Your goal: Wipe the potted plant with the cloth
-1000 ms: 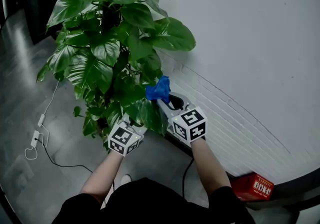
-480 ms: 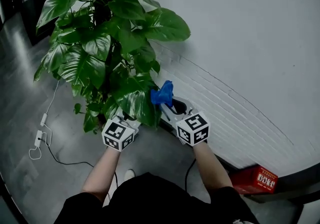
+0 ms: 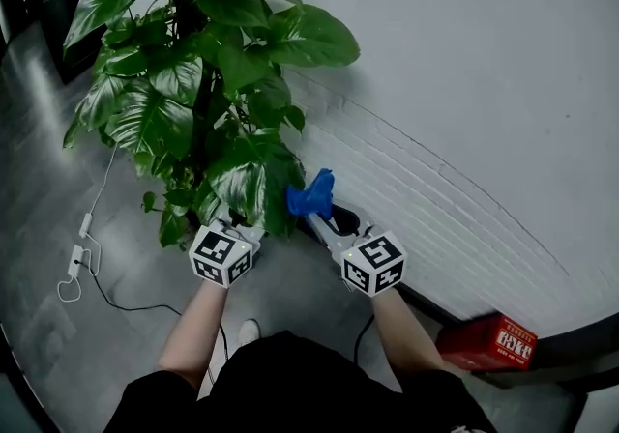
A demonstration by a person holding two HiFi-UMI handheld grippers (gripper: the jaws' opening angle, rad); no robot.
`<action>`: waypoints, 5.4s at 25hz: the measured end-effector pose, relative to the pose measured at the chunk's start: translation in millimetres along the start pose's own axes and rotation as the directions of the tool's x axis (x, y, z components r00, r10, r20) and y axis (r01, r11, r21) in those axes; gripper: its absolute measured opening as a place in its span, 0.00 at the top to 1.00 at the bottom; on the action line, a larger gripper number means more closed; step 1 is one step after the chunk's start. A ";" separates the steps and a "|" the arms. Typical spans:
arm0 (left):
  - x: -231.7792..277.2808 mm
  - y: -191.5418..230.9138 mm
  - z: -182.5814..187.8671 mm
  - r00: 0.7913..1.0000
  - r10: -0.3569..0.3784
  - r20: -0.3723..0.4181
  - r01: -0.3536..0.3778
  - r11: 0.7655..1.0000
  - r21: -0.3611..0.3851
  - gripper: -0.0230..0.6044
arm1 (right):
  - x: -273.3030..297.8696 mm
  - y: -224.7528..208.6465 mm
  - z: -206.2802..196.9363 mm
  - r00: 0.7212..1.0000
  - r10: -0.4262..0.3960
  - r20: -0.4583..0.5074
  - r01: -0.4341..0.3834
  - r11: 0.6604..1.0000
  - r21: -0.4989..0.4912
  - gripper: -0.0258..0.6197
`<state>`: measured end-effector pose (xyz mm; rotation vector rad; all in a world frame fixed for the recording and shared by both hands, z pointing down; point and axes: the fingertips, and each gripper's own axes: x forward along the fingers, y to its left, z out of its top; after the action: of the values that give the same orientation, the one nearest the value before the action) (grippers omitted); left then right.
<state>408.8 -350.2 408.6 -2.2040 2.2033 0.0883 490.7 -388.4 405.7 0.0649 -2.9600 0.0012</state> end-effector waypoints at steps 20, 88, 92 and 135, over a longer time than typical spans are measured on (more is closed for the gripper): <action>-21.0 24.1 -6.2 0.995 0.102 -0.007 -0.102 0.995 -0.006 0.67 | -54.2 14.7 66.1 0.989 -0.011 0.149 0.023 0.997 -0.074 0.80; -14.2 18.4 4.0 0.997 -0.070 -0.022 0.071 0.996 0.050 0.37 | 36.8 88.7 62.3 0.998 0.016 0.054 0.011 0.881 -0.472 0.80; -12.8 14.2 0.9 0.998 -0.062 -0.033 0.064 0.996 0.055 0.37 | 25.5 81.2 59.5 0.998 0.014 0.068 0.018 0.892 -0.451 0.80; -79.6 -75.0 -21.1 0.987 0.132 -0.096 -0.129 0.991 0.035 0.37 | -74.0 98.9 21.0 0.981 0.145 0.132 -0.105 0.957 -0.269 0.80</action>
<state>484.3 -271.9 432.5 -2.0908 2.3827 -0.0494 555.3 -286.5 372.0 -0.1657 -3.0778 -0.3932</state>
